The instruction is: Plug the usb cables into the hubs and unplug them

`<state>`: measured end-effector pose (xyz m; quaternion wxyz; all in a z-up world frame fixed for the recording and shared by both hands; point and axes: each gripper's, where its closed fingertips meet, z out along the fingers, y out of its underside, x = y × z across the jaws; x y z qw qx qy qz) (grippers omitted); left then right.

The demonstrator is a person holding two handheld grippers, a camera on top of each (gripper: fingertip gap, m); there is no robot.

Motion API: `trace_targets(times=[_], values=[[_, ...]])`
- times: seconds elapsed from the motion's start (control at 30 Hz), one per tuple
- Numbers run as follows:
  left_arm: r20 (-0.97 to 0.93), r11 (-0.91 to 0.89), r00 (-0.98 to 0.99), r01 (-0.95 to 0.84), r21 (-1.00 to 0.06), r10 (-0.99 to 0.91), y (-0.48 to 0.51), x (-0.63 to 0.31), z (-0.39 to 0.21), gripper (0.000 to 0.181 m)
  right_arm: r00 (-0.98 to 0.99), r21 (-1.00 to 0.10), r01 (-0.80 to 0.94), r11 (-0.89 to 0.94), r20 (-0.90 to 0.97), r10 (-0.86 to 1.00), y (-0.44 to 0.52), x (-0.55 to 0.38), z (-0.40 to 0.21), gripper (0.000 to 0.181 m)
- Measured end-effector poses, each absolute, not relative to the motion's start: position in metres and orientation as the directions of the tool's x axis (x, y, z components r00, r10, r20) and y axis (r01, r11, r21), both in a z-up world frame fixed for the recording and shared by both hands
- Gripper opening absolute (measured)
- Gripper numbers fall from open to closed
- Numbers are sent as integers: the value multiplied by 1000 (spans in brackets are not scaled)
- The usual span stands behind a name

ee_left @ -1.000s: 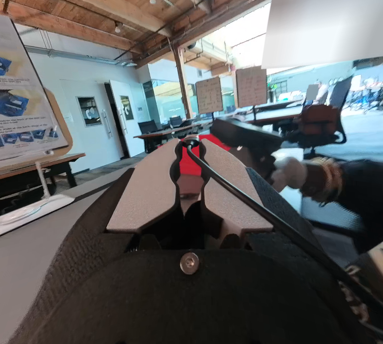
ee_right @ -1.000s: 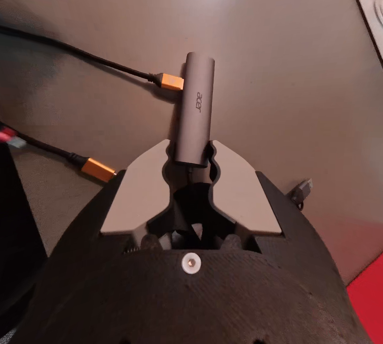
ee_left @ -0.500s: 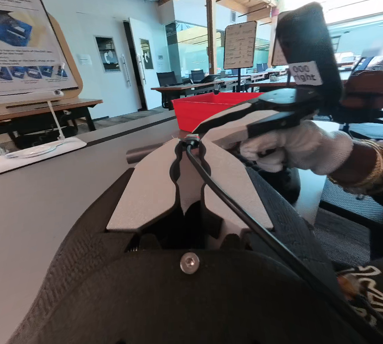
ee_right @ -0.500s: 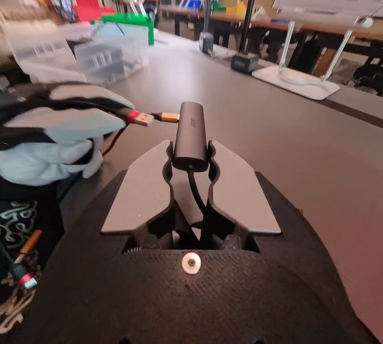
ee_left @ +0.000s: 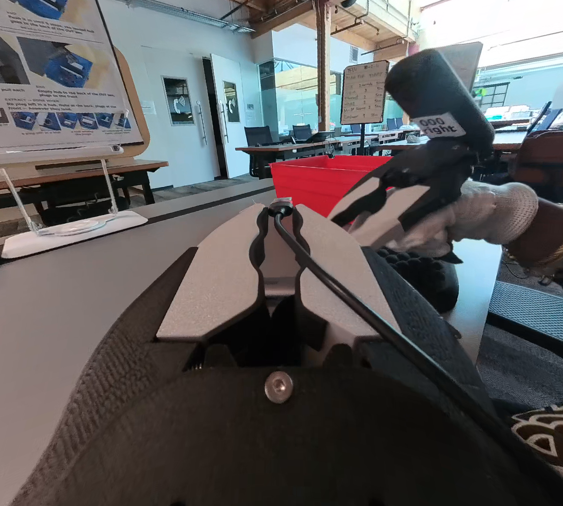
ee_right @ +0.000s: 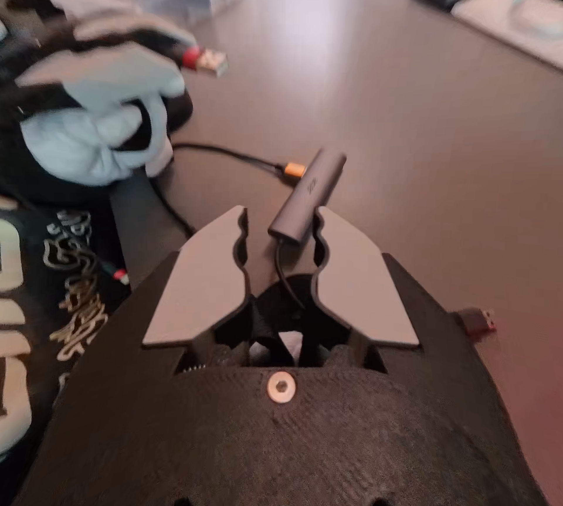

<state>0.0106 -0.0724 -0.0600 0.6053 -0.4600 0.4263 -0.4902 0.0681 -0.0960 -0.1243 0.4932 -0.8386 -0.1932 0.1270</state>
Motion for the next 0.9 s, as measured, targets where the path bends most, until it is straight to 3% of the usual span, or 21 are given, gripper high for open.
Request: trace_targets(times=[0.2, 0.3, 0.4, 0.5, 0.73, 0.9], values=[[-90, 118, 141, 201, -973, -986, -77, 11, -60, 14, 873, -670, 442, -596, 168, 459, -102, 68, -171, 49], [-94, 121, 137, 200, -972, -986, -77, 11, -60, 14, 887, -612, 457, -645, 256, 384, -94, 80, -181, 25], [-98, 124, 133, 205, -971, -986, -78, 11, -60, 14, 884, -604, 465, -647, 290, 366, -91, 84, -182, 18], [-88, 116, 138, 203, -972, -986, -78, 10, -60, 14, 882, -659, 464, -592, 283, 376, -89, 80, -174, 5], [-87, 115, 132, 223, -968, -987, -94, 2, -38, 14, 930, -912, 269, -309, 163, 329, -81, 73, -115, 4], [-151, 189, 203, 182, -965, -967, -83, 7, -49, 14, 939, -987, 97, -127, 48, 342, -84, 55, -81, 4]])
